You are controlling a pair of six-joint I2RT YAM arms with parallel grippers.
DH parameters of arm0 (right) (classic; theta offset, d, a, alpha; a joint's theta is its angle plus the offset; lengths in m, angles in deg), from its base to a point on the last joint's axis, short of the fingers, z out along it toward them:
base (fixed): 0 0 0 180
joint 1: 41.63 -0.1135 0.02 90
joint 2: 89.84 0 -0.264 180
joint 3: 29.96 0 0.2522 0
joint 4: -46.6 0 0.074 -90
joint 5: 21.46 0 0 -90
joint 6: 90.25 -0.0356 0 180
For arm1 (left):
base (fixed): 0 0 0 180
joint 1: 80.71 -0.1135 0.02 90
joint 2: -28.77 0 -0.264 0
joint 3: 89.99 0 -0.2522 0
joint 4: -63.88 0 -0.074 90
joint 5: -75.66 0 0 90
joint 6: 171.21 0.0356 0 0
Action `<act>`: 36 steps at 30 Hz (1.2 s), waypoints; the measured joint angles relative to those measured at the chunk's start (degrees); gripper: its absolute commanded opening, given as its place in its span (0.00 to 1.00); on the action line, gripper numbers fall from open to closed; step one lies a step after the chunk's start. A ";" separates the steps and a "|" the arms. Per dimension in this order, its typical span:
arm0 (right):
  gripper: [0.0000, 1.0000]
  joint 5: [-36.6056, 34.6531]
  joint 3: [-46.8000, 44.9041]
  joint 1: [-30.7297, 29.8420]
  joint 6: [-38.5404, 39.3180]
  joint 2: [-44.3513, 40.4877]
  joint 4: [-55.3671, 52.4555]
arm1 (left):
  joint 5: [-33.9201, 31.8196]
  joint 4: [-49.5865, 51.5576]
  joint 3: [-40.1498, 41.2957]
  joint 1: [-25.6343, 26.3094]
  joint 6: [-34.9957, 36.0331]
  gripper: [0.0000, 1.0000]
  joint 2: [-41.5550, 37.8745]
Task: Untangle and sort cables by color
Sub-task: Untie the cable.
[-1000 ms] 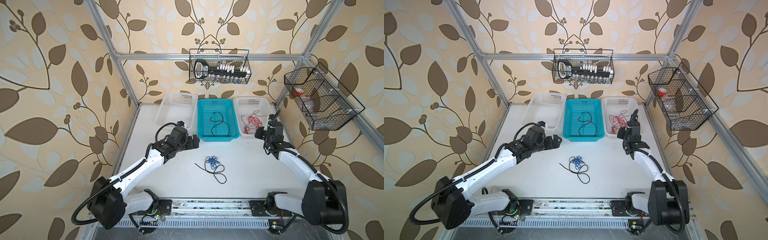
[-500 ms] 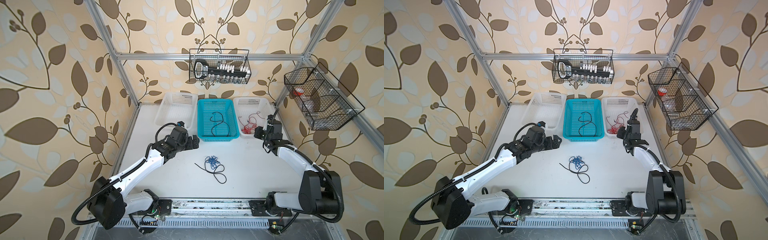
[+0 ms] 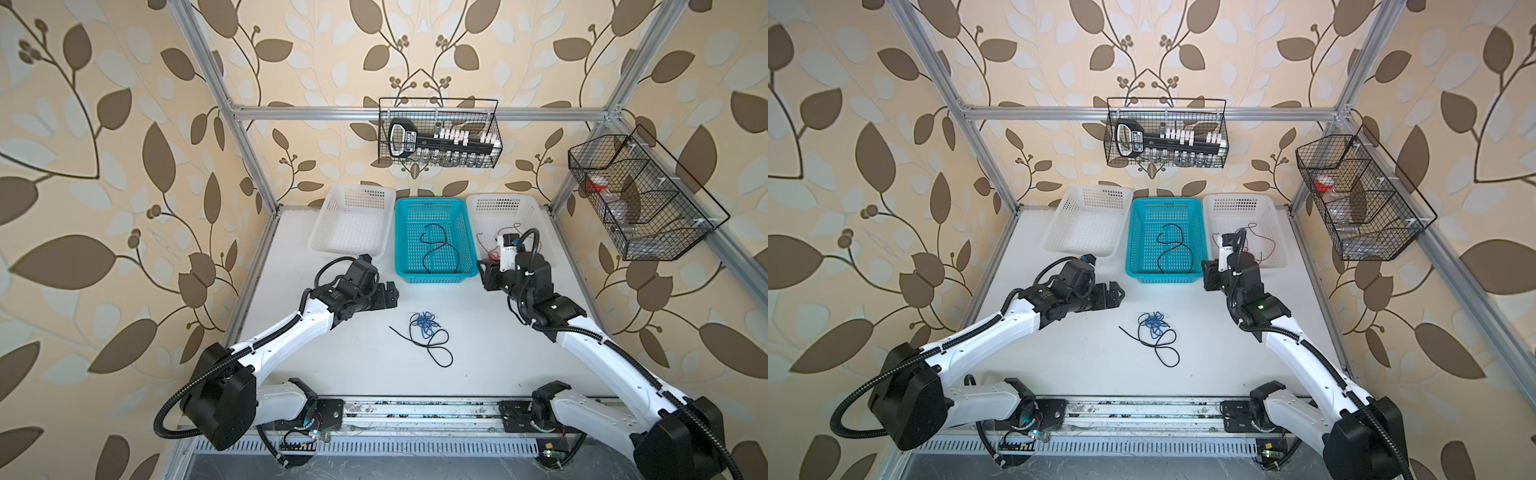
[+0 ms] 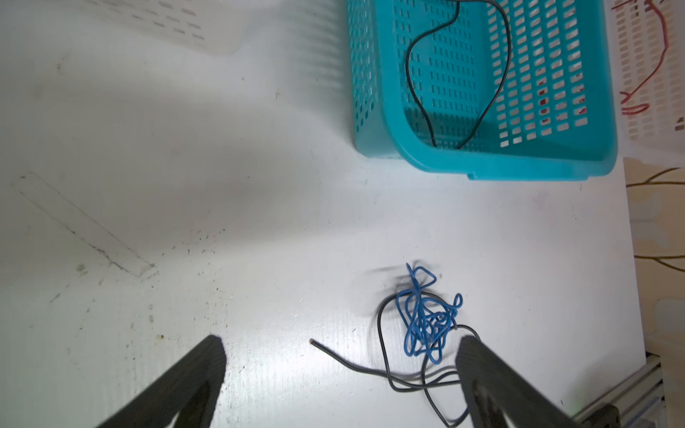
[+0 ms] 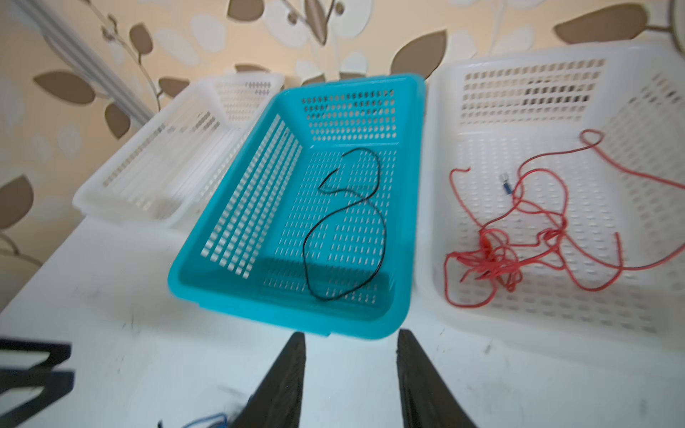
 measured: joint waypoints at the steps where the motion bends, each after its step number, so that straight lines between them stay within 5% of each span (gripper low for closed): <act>1: 0.42 -0.33 -0.52 -2.12 0.20 -0.42 -0.96 | 0.42 -0.02 0.44 0.00 -0.09 0.96 0.00; 11: 0.42 -2.14 -5.81 -15.41 -0.98 -0.50 -4.92 | 3.41 -2.64 3.41 4.81 -2.95 0.88 1.51; 25: 0.42 -5.40 -9.88 -15.72 -3.54 -5.62 -4.81 | 2.91 -5.81 0.46 9.88 -5.66 0.65 12.61; 30: 0.42 -5.73 -11.13 -15.72 -3.54 -5.95 -4.55 | 2.97 -6.84 -2.19 10.25 -5.95 0.48 16.11; 36: 0.42 -5.70 -11.43 -15.72 -3.54 -5.95 -4.48 | 2.99 -6.86 -3.80 10.25 -5.51 0.46 17.94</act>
